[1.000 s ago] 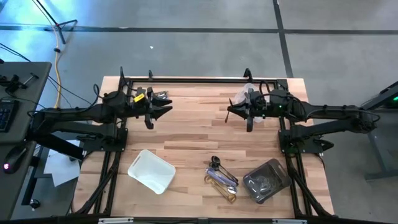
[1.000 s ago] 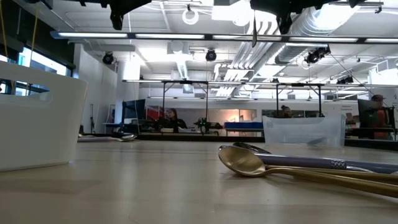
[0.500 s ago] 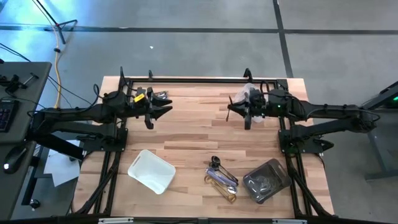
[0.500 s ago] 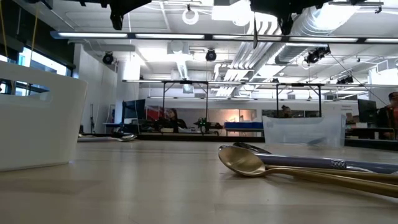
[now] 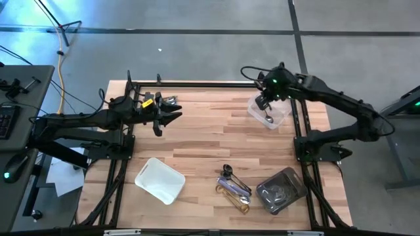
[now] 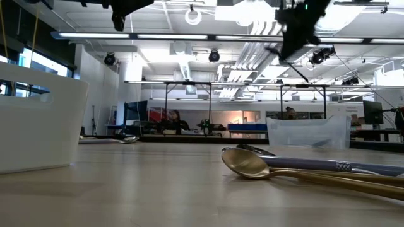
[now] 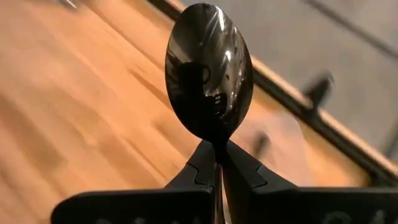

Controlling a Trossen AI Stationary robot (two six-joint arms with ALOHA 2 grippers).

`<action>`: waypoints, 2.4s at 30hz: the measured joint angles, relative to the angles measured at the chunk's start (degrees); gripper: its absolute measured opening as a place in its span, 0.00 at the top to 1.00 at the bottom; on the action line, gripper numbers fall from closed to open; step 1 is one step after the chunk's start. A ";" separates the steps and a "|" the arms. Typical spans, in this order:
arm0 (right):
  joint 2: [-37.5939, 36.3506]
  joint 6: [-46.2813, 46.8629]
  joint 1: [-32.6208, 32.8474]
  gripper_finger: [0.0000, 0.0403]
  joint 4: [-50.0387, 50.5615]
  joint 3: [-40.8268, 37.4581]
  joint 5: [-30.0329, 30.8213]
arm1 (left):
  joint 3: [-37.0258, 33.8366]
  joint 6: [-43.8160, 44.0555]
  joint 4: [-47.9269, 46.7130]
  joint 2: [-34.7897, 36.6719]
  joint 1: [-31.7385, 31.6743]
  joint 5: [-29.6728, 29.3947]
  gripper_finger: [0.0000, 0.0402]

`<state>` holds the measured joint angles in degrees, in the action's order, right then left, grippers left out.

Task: Sort silverware by color (type)
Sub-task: Put the black spoon into the transparent bin

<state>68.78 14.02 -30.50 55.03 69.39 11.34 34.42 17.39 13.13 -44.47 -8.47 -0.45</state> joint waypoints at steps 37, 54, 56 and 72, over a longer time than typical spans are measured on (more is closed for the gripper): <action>30.24 -3.57 -14.53 1.00 -5.90 -10.34 -5.19 | 0.01 0.00 -0.02 0.00 -0.04 -0.26 0.65; 30.24 -3.46 -14.51 0.84 -6.09 -10.34 -5.89 | 0.01 0.00 -0.02 0.00 -0.04 -0.26 0.65; 30.24 -3.09 -14.51 0.81 -6.04 -10.32 -5.93 | 0.01 0.00 -0.02 0.00 -0.04 -0.26 0.65; 30.24 -2.42 -14.51 0.60 -4.45 -10.28 -6.16 | 0.04 0.02 -0.02 0.00 0.00 -0.25 0.65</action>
<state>99.02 11.59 -45.01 50.59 59.11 5.18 34.46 17.41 13.11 -44.47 -8.47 -0.70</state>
